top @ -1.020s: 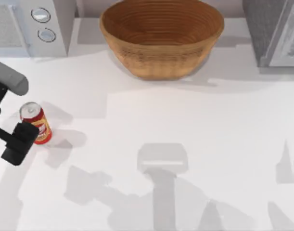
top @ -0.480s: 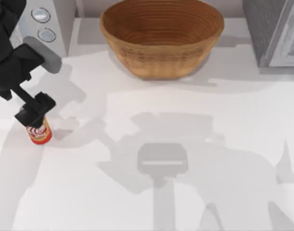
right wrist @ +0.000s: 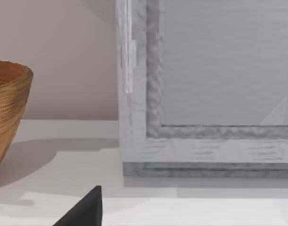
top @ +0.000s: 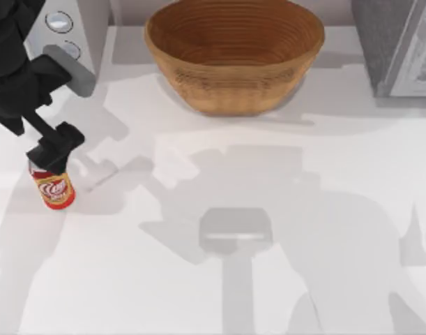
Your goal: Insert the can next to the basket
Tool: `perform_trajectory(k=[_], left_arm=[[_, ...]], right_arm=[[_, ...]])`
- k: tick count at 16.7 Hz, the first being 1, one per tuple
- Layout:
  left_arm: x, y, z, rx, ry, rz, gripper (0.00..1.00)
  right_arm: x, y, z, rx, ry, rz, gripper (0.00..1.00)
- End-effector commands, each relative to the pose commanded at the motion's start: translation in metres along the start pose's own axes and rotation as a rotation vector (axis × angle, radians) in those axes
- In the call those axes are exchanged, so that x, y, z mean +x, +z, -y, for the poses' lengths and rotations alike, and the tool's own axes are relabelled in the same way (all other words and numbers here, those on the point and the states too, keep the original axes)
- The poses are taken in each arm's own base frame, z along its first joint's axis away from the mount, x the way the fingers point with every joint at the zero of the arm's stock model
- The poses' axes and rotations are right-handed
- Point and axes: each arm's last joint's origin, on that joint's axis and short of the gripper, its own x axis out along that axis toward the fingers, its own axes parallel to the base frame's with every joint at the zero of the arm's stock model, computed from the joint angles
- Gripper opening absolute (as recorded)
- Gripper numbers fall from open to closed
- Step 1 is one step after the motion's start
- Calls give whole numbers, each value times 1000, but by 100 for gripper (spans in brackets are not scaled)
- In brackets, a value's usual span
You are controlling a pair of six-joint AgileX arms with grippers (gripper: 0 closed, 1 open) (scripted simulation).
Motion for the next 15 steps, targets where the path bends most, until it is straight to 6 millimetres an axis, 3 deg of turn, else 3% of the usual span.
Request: perform_trajectory(k=[3, 10, 14, 15], left_arm=[[5, 0, 0, 0, -1, -1, 100], [59, 0, 0, 0, 0, 0, 100], [60, 0, 0, 0, 0, 0, 100], [60, 0, 0, 0, 0, 0, 92]], right_arm=[[0, 0, 0, 0, 0, 0, 100], [0, 0, 0, 0, 0, 0, 100], [0, 0, 0, 0, 0, 0, 100], [0, 0, 0, 0, 0, 0, 100]])
